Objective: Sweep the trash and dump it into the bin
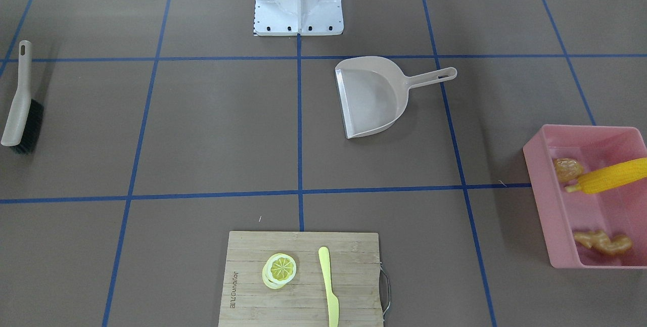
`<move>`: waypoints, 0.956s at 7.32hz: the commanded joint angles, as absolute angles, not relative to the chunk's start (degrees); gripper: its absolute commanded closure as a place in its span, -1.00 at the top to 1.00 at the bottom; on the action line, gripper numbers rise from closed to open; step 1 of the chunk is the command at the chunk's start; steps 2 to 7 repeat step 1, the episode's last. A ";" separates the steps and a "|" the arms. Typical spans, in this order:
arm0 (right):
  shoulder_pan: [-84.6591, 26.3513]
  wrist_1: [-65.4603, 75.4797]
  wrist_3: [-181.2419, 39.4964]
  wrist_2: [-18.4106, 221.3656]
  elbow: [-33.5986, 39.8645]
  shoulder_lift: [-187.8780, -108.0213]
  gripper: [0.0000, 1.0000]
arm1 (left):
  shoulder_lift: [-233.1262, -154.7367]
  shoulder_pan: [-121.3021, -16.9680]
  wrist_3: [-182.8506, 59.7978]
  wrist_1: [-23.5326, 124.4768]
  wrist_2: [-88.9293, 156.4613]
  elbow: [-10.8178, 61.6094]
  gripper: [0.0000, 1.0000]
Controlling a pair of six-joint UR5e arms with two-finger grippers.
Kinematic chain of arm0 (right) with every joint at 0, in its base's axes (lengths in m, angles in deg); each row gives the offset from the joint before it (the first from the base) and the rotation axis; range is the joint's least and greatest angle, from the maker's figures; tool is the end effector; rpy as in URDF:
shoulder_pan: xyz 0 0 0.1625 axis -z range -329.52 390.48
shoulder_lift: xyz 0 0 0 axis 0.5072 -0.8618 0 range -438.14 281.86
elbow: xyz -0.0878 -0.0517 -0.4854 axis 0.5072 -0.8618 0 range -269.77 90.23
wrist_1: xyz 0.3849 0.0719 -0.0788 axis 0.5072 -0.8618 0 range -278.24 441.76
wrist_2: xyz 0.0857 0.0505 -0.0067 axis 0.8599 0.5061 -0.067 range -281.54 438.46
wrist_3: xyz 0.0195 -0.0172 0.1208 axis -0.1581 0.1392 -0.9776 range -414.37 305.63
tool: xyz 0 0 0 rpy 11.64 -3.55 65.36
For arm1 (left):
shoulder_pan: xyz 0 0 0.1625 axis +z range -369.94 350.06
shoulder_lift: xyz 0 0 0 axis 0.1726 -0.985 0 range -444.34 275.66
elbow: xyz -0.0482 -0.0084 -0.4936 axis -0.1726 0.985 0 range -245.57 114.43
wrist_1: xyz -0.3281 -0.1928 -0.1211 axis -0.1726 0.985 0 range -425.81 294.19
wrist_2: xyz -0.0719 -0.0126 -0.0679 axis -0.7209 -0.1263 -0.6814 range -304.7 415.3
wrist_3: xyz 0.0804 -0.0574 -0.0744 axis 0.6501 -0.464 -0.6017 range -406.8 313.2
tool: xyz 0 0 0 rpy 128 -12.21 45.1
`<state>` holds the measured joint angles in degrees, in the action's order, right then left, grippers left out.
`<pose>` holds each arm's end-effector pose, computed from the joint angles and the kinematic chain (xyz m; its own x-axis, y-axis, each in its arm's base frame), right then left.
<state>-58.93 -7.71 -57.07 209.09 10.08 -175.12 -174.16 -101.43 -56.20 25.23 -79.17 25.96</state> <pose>0.0484 -0.4214 0.7236 0.7580 0.0005 0.6522 -0.0255 0.9993 0.0288 -0.0590 -0.4767 0.7336 0.7003 -0.1526 -0.6974 0.1423 0.9871 -0.0731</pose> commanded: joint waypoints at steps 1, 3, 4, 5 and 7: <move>-58.91 -7.72 -57.10 208.97 9.98 -175.17 1.00 | -174.16 -101.43 -56.20 25.25 -79.26 25.83 0.97; -58.91 -7.72 -57.10 208.97 9.98 -175.17 1.00 | -174.16 -101.43 -56.20 25.25 -79.26 25.83 0.97; -58.91 -7.72 -57.10 208.97 9.98 -175.17 1.00 | -174.16 -101.43 -56.20 25.25 -79.26 25.83 0.97; -58.91 -7.72 -57.10 208.97 9.98 -175.17 1.00 | -174.16 -101.43 -56.20 25.25 -79.26 25.83 0.97; -58.91 -7.72 -57.10 208.97 9.98 -175.17 1.00 | -174.16 -101.43 -56.20 25.25 -79.26 25.83 0.97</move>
